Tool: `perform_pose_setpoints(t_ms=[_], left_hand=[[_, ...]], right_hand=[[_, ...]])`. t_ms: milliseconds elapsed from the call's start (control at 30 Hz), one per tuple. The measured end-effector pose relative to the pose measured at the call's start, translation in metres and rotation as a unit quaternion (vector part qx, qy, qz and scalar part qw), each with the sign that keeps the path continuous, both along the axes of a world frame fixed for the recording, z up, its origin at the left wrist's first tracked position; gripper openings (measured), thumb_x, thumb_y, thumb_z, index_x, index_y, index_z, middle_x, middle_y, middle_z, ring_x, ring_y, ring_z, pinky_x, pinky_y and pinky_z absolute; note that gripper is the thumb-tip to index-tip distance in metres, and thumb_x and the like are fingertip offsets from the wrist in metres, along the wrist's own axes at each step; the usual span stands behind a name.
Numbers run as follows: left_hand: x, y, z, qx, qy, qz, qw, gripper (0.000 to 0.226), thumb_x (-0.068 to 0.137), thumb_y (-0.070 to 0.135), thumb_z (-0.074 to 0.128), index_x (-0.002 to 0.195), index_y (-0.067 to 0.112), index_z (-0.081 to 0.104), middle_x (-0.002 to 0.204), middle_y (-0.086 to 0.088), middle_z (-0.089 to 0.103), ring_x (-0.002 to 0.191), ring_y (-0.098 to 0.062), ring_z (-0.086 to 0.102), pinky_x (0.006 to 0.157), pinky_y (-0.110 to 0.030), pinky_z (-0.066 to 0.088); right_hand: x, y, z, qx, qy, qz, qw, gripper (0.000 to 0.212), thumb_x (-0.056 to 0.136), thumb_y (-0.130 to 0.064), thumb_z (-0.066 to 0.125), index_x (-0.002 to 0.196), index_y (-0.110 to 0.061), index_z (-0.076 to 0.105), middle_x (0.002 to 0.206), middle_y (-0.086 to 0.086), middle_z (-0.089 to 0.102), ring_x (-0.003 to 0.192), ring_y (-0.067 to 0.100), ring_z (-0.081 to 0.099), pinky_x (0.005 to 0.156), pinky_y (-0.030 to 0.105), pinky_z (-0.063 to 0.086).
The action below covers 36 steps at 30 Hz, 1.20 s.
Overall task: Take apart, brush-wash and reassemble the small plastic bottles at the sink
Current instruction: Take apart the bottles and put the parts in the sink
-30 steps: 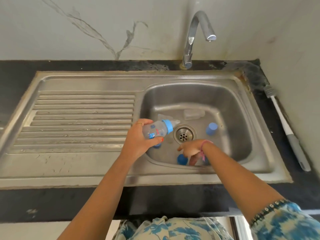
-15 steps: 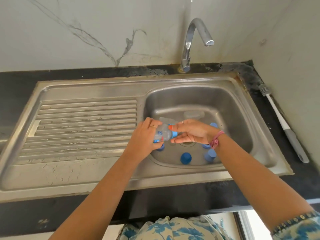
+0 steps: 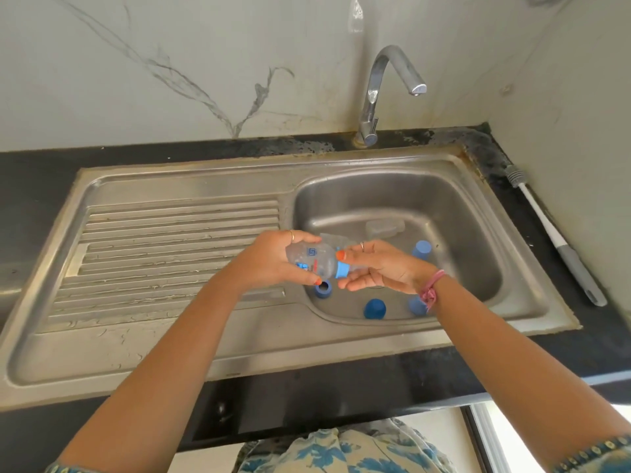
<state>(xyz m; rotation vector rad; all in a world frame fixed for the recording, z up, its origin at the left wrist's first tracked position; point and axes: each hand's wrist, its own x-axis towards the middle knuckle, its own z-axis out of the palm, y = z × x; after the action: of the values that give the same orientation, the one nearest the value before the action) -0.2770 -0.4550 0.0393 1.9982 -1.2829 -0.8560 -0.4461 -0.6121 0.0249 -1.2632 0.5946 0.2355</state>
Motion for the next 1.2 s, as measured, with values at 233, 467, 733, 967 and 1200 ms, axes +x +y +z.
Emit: perform_pose_setpoints(t_ms=[233,467,733,967,1200], left_hand=[[-0.009,-0.007,0.028,-0.182,0.273,-0.052,0.943,0.049,0.075,0.022,0.077,0.12,0.026,0.057,0.114,-0.002,0.065,0.101,-0.012,0.063,0.078,-0.024,0.054],[-0.025,-0.037,0.02,-0.201,0.146,0.088,0.965,0.013,0.083,0.036,0.063,0.096,0.033,0.064,0.088,0.017,0.066,0.08,-0.005,0.064,0.075,-0.027,0.052],[-0.044,-0.072,0.053,-0.205,0.054,0.07,0.975,0.011,0.087,0.033,0.064,0.097,0.029,0.061,0.086,0.015,0.067,0.078,0.007,0.061,0.069,-0.009,0.045],[-0.062,-0.102,0.083,-0.038,-0.137,0.171,0.975,0.06,0.081,0.069,0.056,0.09,0.01,0.058,0.081,-0.005,0.06,0.078,-0.018,0.057,0.067,-0.029,0.042],[-0.036,-0.099,0.122,0.064,-0.091,0.116,0.987,0.089,0.084,0.077,0.013,0.064,0.006,0.062,0.039,-0.001,0.053,0.03,-0.01,0.044,0.048,-0.022,0.037]], right_hand=[[0.01,0.02,0.008,0.259,-0.068,0.19,0.945,0.053,0.073,-0.035,0.073,0.114,-0.003,0.061,0.087,0.008,0.062,0.05,0.002,0.049,0.047,0.013,0.044],[0.011,0.011,0.017,0.138,-0.04,0.097,0.985,0.024,0.07,-0.026,0.065,0.085,-0.01,0.056,0.059,-0.002,0.048,0.041,0.001,0.034,0.04,0.012,0.031],[-0.006,-0.014,0.045,-0.054,-0.074,0.057,0.994,0.007,0.075,-0.008,0.056,0.071,-0.009,0.05,0.056,0.004,0.046,0.04,0.007,0.031,0.041,0.018,0.023],[-0.002,-0.031,0.054,-0.5,-0.047,-0.029,0.864,0.02,0.074,-0.018,0.074,0.08,-0.016,0.055,0.071,-0.007,0.058,0.062,0.005,0.051,0.053,0.011,0.036],[-0.01,-0.051,0.049,-0.411,-0.126,-0.049,0.902,0.027,0.07,-0.007,0.077,0.066,-0.01,0.051,0.061,-0.007,0.046,0.053,0.005,0.042,0.054,0.019,0.035]])
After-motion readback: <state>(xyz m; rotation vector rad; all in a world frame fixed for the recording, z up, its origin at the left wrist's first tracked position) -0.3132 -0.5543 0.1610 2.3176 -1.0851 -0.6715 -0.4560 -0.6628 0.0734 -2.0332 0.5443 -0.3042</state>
